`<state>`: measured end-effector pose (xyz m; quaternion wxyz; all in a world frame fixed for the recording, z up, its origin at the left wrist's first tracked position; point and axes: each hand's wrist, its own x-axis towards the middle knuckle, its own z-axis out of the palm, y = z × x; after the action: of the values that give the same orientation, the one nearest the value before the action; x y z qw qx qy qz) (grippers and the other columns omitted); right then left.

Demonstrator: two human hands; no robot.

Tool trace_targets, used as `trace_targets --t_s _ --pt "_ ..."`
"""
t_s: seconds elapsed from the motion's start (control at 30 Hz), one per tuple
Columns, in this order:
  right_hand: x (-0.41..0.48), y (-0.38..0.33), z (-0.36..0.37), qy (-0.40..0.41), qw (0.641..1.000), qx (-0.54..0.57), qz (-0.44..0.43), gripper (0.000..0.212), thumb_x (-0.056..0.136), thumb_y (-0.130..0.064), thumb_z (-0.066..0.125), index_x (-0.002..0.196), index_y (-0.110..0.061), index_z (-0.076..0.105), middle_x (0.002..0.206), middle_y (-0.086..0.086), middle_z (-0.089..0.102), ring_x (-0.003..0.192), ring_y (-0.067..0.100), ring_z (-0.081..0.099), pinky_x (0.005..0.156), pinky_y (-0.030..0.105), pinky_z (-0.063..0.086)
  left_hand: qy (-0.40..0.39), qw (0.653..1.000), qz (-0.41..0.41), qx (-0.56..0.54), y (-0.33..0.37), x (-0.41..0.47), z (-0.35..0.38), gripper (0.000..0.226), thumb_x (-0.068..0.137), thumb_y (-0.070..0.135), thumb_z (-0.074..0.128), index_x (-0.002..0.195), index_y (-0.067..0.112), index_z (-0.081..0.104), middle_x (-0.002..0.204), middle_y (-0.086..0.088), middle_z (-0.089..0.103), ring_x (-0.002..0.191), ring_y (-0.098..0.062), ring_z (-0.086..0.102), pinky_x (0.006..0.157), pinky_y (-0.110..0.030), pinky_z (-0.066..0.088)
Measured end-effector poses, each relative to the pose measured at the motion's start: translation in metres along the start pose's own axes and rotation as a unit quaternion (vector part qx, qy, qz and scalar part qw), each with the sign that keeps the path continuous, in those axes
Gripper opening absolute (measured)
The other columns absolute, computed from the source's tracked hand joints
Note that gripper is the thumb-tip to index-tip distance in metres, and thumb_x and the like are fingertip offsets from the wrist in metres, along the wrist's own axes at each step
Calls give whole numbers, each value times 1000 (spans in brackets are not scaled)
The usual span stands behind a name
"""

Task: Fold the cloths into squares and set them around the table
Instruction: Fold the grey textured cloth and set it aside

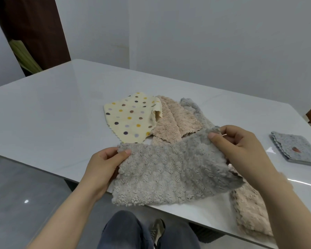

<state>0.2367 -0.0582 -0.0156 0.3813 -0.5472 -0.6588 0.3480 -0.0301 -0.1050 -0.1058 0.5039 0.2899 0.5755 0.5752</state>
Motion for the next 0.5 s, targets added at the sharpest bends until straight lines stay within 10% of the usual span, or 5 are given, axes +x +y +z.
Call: trace_targets --t_s 0.2,0.5 --pt "-5 -20 31 -151 986 54 53 21 91 -19 62 110 -16 54 50 -7 55 46 16 61 62 42 56 -29 999 18 -19 0 -2 -4 76 56 49 83 94 -12 60 88 -20 59 84 -31 48 77 -46 38" --pt "-6 -27 67 -225 973 12 46 40 95 -17 55 129 -37 45 71 17 50 64 21 74 72 45 54 -11 999 28 -15 -3 -7 -1 23 86 27 64 83 8 76 95 -28 70 86 -36 64 88 -52 50"
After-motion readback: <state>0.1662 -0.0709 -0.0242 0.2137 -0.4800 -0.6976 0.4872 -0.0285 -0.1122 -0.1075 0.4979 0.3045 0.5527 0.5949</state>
